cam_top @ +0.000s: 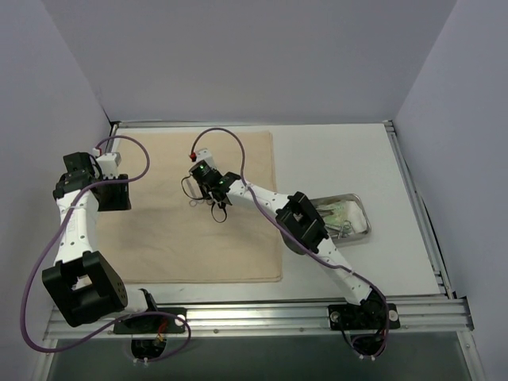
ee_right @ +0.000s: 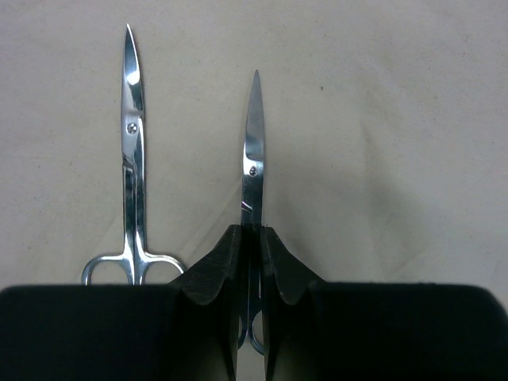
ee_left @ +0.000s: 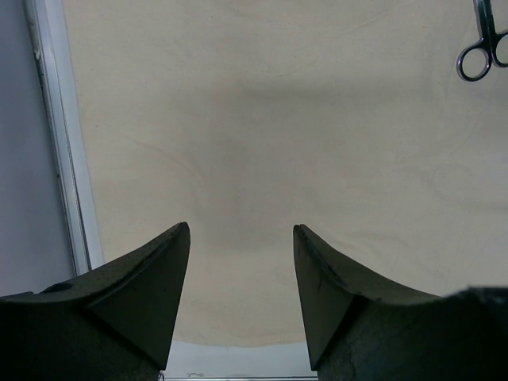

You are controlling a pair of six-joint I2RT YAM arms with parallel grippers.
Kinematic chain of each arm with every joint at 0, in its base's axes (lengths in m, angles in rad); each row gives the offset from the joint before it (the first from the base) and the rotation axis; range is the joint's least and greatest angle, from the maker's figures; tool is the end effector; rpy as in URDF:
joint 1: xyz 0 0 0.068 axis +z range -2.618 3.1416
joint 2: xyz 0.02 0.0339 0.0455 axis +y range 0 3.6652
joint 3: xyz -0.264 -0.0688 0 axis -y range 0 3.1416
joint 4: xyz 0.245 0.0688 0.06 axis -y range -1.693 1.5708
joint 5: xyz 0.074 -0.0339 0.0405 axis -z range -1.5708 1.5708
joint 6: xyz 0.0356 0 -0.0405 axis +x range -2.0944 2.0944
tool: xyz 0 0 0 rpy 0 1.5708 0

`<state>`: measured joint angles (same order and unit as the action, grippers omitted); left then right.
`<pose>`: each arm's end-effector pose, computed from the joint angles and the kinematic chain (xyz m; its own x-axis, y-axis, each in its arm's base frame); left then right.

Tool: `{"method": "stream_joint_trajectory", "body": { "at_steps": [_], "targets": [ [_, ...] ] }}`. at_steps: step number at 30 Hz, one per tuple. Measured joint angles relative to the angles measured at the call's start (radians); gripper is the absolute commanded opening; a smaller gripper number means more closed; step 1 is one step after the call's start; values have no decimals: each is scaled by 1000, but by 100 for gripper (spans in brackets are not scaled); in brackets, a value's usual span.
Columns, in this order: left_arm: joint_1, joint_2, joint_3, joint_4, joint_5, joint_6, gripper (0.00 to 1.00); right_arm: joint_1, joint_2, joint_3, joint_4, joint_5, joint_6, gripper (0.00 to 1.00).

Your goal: Prepare the surgical pack

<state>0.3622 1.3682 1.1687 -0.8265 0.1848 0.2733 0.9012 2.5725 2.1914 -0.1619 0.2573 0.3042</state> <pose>0.2598 0.0915 0.2891 -0.8400 -0.0346 -0.5414 -0.0338 0.9994 -0.0114 0.3702 0.4530 0.1643 -0.4926 -0.1556 -0.8562 -0.4984 0.8570 0.1310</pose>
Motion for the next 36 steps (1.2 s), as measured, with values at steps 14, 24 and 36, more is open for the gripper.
{"method": "stream_joint_trajectory", "body": {
  "at_steps": [14, 24, 36],
  "targets": [
    [0, 2, 0, 0, 8, 3, 64, 10, -290, -301, 73, -56, -129, 0],
    [0, 8, 0, 1, 29, 23, 64, -3, -462, -515, 58, -178, -338, 0],
    [0, 28, 0, 16, 66, 31, 64, -172, -836, -765, -7, -449, -725, 0]
  ]
}}
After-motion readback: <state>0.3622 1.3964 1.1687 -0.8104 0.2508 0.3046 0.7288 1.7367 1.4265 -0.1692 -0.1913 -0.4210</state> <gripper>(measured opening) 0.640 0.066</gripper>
